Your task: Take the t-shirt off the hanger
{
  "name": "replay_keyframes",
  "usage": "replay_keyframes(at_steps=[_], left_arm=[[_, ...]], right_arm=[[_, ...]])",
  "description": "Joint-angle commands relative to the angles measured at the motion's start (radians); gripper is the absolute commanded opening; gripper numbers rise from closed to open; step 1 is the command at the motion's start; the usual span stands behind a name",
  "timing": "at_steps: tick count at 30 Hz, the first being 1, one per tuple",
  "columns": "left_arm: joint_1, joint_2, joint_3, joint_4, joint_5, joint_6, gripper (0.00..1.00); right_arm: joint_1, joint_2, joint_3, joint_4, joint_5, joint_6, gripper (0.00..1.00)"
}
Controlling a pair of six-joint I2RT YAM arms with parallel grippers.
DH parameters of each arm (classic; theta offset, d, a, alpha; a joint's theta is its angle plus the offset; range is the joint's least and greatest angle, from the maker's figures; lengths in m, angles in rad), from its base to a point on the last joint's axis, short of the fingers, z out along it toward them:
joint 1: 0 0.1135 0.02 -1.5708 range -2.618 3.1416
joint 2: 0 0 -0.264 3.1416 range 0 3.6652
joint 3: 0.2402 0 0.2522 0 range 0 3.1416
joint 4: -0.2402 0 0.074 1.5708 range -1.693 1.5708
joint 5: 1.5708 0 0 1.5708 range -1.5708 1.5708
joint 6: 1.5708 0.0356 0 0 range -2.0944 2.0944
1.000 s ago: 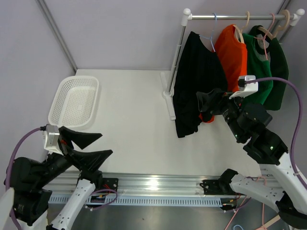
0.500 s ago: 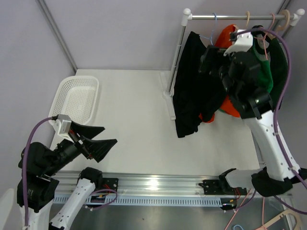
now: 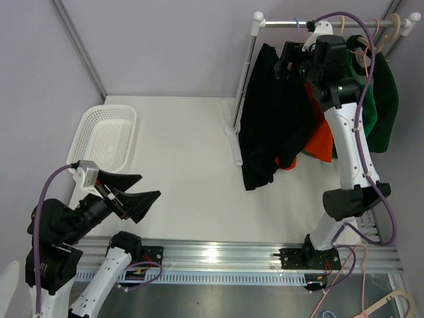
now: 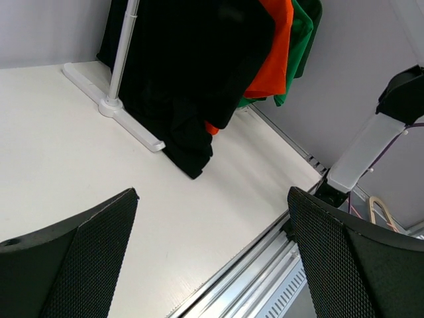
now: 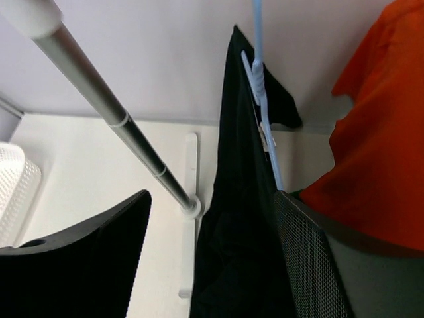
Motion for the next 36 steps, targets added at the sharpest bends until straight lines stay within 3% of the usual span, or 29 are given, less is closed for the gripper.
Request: replay_keyframes(at_steps=[1, 2, 3, 5, 11, 30, 36], left_arm=[[-0.004, 0.033, -0.010, 0.044, -0.013, 0.011, 0.99], [-0.002, 0.048, -0.016, 0.055, -0.012, 0.011, 1.00], [-0.004, 0.056, -0.012, 0.059, -0.012, 0.011, 0.99], [-0.002, 0.074, -0.010, 0.072, -0.016, 0.017, 0.99], [-0.004, 0.099, -0.012, 0.098, -0.010, 0.023, 0.99], [-0.004, 0.105, 0.002, 0.122, 0.019, 0.035, 1.00], [-0.004, 0.107, -0.004, 0.131, 0.014, 0.031, 0.99]], right_arm=[[-0.021, 0.042, 0.053, -0.011, -0.088, -0.039, 0.77], [-0.026, 0.051, 0.061, -0.011, -0.097, -0.041, 0.77], [-0.038, 0.060, 0.079, -0.007, -0.107, -0.042, 0.70], [-0.041, 0.088, 0.096, 0.001, -0.108, -0.052, 0.68], [-0.041, 0.145, 0.139, 0.015, -0.039, -0.085, 0.78], [-0.040, -0.047, 0.034, 0.078, -0.112, -0.087, 0.84], [-0.046, 0.017, 0.055, 0.107, -0.072, -0.104, 0.85]])
